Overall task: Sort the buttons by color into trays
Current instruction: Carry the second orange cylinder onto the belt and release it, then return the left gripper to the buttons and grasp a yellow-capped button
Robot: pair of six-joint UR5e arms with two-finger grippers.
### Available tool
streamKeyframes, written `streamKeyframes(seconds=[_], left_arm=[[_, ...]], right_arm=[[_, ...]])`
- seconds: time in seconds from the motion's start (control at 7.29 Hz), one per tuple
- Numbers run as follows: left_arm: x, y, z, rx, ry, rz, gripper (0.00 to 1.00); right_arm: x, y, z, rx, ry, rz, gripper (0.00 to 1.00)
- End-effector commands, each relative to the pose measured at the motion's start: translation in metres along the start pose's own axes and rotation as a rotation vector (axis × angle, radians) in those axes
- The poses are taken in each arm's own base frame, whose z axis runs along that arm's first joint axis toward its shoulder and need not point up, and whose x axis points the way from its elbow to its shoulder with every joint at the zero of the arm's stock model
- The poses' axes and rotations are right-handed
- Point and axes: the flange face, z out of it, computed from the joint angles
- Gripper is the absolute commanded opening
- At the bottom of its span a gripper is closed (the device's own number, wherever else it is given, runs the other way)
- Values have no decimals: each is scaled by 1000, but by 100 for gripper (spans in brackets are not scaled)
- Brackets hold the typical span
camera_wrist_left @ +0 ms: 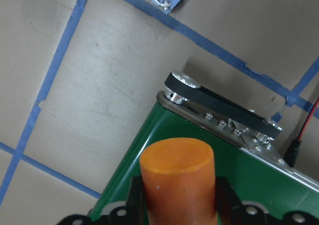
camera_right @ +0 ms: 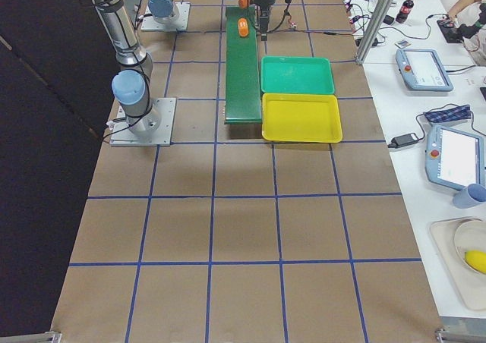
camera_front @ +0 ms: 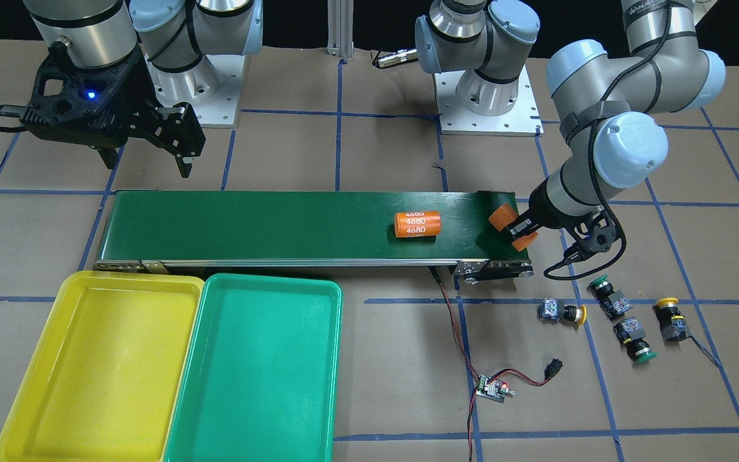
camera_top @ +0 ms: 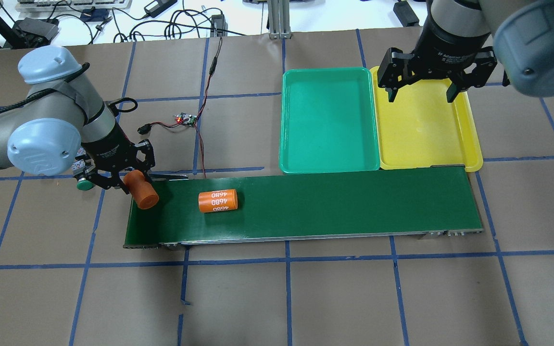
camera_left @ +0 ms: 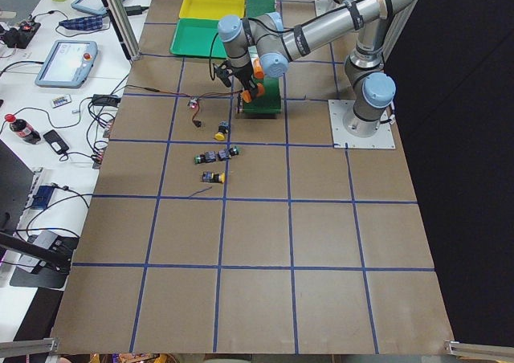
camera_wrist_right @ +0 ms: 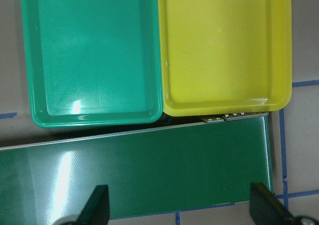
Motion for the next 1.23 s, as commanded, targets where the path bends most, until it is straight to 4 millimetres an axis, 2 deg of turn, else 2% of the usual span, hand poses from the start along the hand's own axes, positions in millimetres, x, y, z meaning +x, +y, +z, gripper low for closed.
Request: streamKeyframes(seconds=[0.0, 0.14, 0.27, 0.55, 0.69, 0.82, 0.96, 1.1], left_arm=[[29, 24, 8, 0, -30, 28, 15], [31, 30, 7, 2, -33, 38, 51], [29, 29, 11, -2, -32, 37, 100], [28, 26, 0, 19, -20, 34, 100], [22, 15, -18, 49, 0, 15, 100], [8, -10, -50, 95, 26, 9, 100], [-24, -50, -77, 135, 37, 124, 100], [-72, -89, -90, 156, 49, 148, 100]], right_arm=[[0, 0, 2, -3, 0, 0, 100], [0, 0, 2, -1, 0, 1, 100], [0, 0, 2, -1, 0, 0, 100], [0, 0, 2, -1, 0, 0, 100], [0, 0, 2, -1, 0, 0, 100], [0, 0, 2, -1, 0, 0, 100], [0, 0, 2, -1, 0, 0, 100], [0, 0, 2, -1, 0, 0, 100]])
